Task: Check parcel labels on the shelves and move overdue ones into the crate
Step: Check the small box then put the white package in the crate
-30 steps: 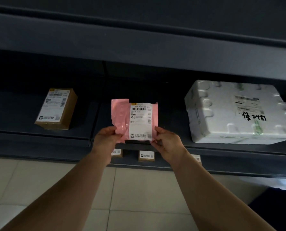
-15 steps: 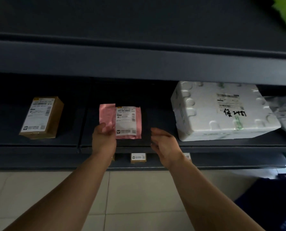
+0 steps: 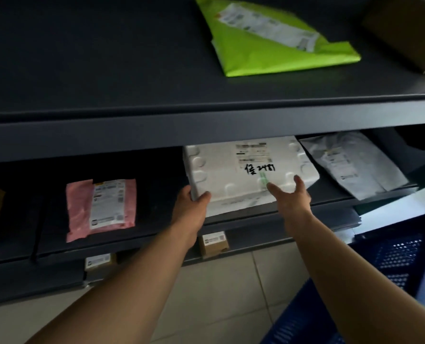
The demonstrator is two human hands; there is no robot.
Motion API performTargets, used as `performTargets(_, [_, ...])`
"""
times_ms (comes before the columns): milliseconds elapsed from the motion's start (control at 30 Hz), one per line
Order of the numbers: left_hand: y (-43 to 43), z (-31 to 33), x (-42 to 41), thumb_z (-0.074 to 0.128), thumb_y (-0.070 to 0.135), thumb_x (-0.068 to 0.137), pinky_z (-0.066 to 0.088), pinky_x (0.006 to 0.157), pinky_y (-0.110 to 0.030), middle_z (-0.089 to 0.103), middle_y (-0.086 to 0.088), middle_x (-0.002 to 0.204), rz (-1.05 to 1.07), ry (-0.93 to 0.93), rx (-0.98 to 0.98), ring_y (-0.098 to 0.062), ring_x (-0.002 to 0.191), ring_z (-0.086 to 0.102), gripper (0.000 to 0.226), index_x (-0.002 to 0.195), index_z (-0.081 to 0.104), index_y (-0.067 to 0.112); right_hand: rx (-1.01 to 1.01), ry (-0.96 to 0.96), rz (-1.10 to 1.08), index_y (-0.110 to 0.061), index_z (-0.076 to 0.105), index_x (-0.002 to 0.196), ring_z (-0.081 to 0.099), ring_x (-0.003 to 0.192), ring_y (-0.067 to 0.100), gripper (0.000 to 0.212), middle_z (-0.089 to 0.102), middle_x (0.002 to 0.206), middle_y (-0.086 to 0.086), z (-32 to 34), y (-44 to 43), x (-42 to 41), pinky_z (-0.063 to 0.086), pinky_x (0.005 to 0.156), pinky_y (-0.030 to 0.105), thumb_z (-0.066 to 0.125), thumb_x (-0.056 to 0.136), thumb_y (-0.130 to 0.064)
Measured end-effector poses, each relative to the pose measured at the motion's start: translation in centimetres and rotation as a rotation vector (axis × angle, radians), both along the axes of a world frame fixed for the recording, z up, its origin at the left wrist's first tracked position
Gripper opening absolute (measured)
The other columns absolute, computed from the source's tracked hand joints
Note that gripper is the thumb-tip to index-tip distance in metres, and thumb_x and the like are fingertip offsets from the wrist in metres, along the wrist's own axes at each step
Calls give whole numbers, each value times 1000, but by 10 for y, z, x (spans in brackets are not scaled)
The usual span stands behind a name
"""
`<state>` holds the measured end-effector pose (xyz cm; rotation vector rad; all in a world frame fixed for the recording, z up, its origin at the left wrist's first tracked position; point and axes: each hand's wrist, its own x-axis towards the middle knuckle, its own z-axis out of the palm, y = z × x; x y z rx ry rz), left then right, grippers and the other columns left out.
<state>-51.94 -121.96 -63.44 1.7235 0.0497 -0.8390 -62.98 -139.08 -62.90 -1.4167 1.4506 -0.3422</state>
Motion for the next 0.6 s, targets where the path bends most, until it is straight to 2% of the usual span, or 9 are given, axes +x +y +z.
performTargets(100, [-23,-15,11,65,29,87,43,94,-31,54,2,132,68,-12,24,-19,111,55,65,143,34,19,-90,32,16,-34,23,151,34,138,36,89,10,160,7,-10,-43,-7,38,109,51,76,80,-34])
performTargets(200, [-39,-27,21,73,36,78,46,101,-46,51,-5,139,96,-24,90,-28,119,55,81,145,31,23,-97,106,71,-32,21,152,34,138,37,96,14,159,7,-23,-81,-13,37,109,54,79,75,-38])
performTargets(300, [-49,-36,25,79,33,72,46,100,-48,52,-7,137,142,-36,117,-29,118,54,87,144,32,22,-143,194,214,-22,18,154,28,142,35,102,17,159,11,-29,-108,-17,30,115,51,79,75,-39])
performTargets(367, [-53,-42,25,81,28,70,47,99,-47,56,-6,132,160,-42,117,-28,115,56,80,138,39,21,-130,170,266,-18,23,152,36,138,35,104,29,154,13,-30,-119,-17,35,113,49,82,70,-40])
performTargets(433, [-54,-47,22,82,23,69,47,99,-47,57,-6,129,173,-53,113,-27,114,56,77,135,42,20,-100,166,267,-17,30,148,47,128,34,100,40,145,13,-30,-124,-17,42,107,45,84,67,-38])
performTargets(533, [-48,-47,14,84,23,67,47,99,-48,55,-4,131,206,-44,108,-27,116,55,83,137,40,21,-111,152,242,-13,35,146,48,124,31,90,39,142,11,-31,-123,-24,43,100,34,82,73,-33])
performTargets(600, [-39,-46,5,85,23,66,47,98,-49,54,-4,130,220,-55,108,-26,114,55,85,137,40,21,-105,132,203,-10,37,144,49,121,31,85,38,140,11,-30,-114,-34,43,96,33,81,74,-33])
